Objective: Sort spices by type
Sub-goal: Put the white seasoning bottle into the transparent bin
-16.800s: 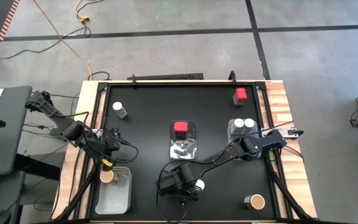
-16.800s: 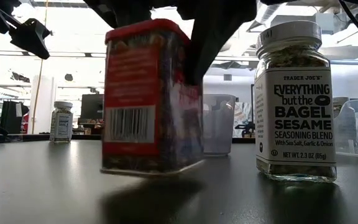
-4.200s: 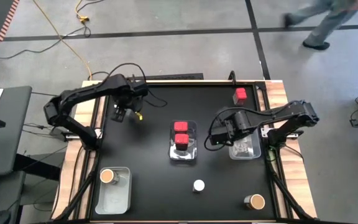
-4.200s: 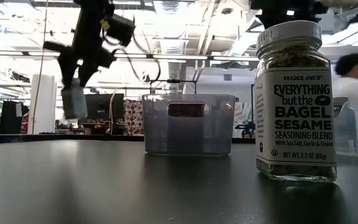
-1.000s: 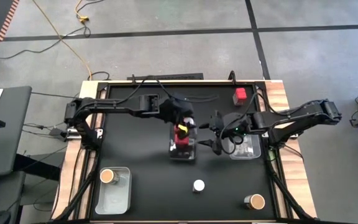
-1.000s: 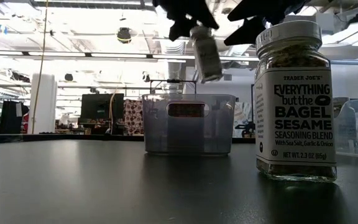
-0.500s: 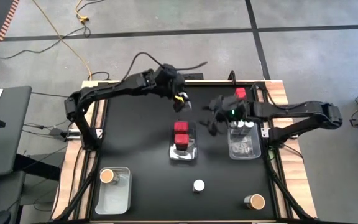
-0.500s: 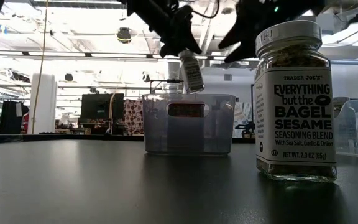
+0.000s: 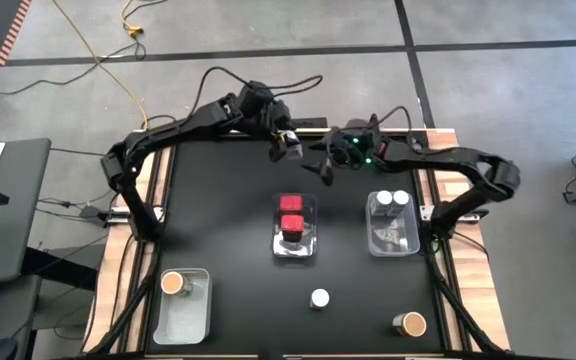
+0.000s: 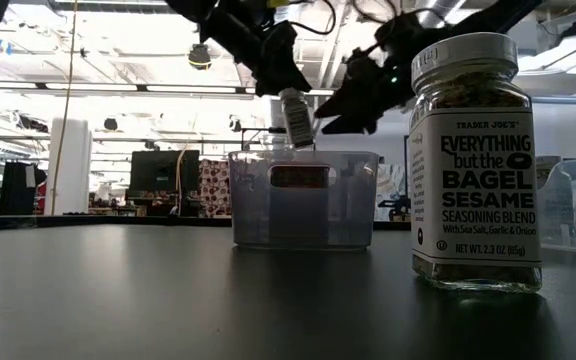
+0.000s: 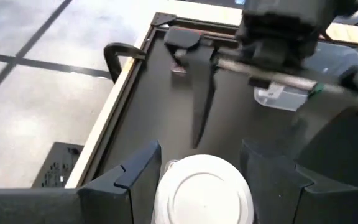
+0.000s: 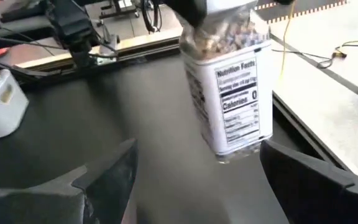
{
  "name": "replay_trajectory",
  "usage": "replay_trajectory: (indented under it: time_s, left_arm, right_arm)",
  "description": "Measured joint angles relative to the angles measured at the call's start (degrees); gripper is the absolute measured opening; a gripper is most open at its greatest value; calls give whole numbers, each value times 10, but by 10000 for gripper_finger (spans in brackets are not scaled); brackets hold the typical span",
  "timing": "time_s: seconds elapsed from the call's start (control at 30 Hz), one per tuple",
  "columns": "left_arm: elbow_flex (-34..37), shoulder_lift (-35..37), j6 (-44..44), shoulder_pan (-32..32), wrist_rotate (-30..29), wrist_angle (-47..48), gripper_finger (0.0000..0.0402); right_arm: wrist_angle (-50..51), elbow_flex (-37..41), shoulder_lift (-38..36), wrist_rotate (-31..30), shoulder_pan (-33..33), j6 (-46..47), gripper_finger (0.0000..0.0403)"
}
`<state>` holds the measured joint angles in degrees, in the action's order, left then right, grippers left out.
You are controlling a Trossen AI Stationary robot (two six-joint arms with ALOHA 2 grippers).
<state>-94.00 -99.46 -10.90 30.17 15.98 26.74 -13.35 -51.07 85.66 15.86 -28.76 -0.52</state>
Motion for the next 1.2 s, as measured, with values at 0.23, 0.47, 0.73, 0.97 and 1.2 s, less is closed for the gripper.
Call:
replay_trajectory:
  time_s: [0.23,0.47,0.73,0.97,1.2]
  left_arm:
    - [0,0,1,9,19,9,201]
    - [0,0,1,7,18,10,201]
    - [0,0,10,7,39,0,201]
    - [0,0,9,-4,49,-20,201]
    - [0,0,8,-7,49,-20,201]
  right_arm:
    - [-5,-64,65,-27,2,-60,363]
    - [10,-106,85,-41,1,-83,363]
    - [24,-107,86,-20,1,-116,359]
    - [9,-107,108,21,-2,-105,345]
    - [7,-107,110,24,2,-96,254]
